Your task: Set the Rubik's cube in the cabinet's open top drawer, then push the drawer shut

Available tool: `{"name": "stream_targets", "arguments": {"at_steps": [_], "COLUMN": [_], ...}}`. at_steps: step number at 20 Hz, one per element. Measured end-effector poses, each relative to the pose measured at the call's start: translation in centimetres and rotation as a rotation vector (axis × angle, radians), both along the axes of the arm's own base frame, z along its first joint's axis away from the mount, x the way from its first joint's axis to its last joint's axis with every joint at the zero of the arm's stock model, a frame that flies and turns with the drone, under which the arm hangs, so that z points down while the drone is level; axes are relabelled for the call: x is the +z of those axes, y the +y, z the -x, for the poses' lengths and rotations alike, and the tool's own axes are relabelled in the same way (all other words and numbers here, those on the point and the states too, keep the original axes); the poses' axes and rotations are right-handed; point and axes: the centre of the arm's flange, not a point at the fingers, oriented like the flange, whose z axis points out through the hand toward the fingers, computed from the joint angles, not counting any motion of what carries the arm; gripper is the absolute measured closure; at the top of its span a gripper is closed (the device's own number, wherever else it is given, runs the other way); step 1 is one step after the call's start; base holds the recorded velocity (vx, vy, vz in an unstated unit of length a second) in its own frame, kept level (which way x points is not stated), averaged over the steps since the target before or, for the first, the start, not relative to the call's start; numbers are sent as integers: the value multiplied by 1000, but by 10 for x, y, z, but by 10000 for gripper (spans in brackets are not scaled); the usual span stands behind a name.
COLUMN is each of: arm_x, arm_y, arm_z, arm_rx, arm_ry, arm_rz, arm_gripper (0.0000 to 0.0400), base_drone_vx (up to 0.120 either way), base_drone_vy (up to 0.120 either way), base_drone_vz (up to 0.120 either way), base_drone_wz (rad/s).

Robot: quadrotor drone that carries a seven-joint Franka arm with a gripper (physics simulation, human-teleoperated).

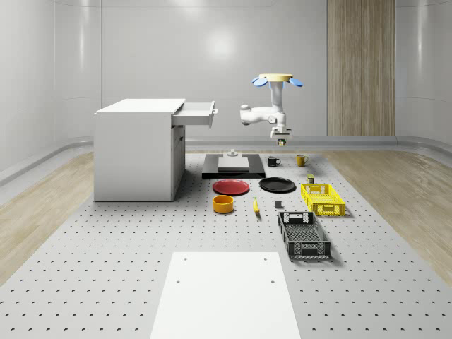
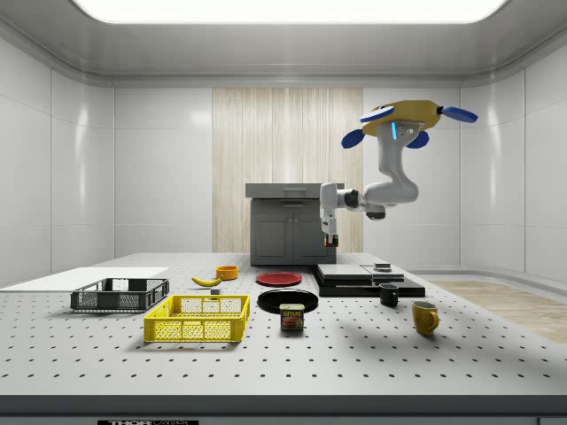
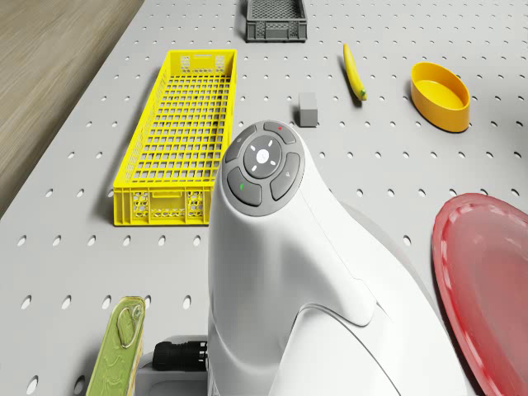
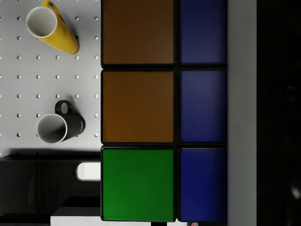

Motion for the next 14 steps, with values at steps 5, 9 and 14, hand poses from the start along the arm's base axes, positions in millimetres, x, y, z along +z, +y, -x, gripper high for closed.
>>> {"name": "stream_targets", "arguments": {"at_steps": [5,9,14], "arm_x": [0,0,0], "arm_y": [0,0,0], "arm_z": [0,0,0], "arm_rx": [0,0,0], "arm_ry": [0,0,0], "arm_rz": [0,0,0], "arm_gripper": [75,75,75], "base_drone_vx": [0,0,0], "base_drone_vy": [-120,-120,-120], "base_drone_vz": [120,120,120], "base_drone_wz": [0,0,0]}}
